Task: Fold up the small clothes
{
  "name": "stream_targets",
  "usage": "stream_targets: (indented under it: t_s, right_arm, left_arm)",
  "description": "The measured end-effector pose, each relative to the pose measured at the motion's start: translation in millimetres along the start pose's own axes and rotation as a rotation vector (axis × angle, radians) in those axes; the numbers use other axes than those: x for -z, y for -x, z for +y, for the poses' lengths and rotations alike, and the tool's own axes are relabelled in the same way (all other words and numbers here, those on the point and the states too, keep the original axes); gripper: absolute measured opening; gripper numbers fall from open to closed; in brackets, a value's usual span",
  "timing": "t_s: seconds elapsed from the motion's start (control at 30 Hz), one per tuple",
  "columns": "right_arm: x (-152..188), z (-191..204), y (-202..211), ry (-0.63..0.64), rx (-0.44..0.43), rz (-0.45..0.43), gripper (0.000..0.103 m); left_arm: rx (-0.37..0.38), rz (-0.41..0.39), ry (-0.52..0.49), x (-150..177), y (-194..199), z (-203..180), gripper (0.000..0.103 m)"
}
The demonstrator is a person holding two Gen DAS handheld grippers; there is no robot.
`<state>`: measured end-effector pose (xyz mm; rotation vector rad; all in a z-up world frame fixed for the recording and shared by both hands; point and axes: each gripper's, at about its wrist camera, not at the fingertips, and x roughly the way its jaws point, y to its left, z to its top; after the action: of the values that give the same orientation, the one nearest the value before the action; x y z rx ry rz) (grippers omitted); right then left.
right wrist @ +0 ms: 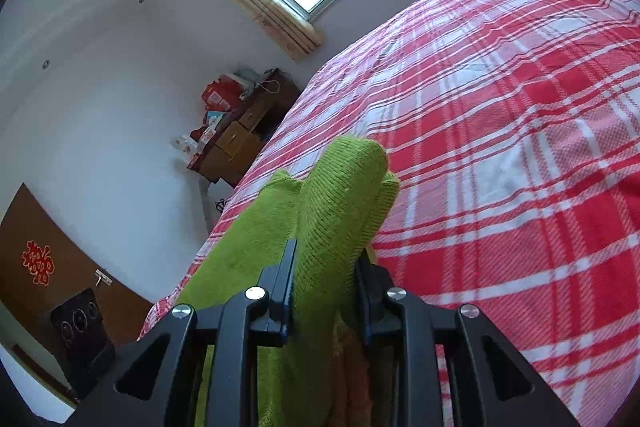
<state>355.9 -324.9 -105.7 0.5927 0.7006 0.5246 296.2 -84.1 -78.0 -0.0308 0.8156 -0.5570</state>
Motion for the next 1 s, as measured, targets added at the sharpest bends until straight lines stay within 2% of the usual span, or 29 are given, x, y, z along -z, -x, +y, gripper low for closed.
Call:
stream_targets:
  t_s: [0.53, 1.0]
  right_arm:
    - [28.8, 63.3, -44.5, 0.047, -0.083, 0.072, 0.025]
    - [58.1, 125.7, -102.6, 0.096, -0.187, 0.147, 0.025]
  left_arm:
    - [-0.042, -0.062, 0.066, 29.9, 58.0, 32.0, 0.035]
    - [-0.133, -0.102, 0.128, 58.1, 99.7, 74.1, 0.035]
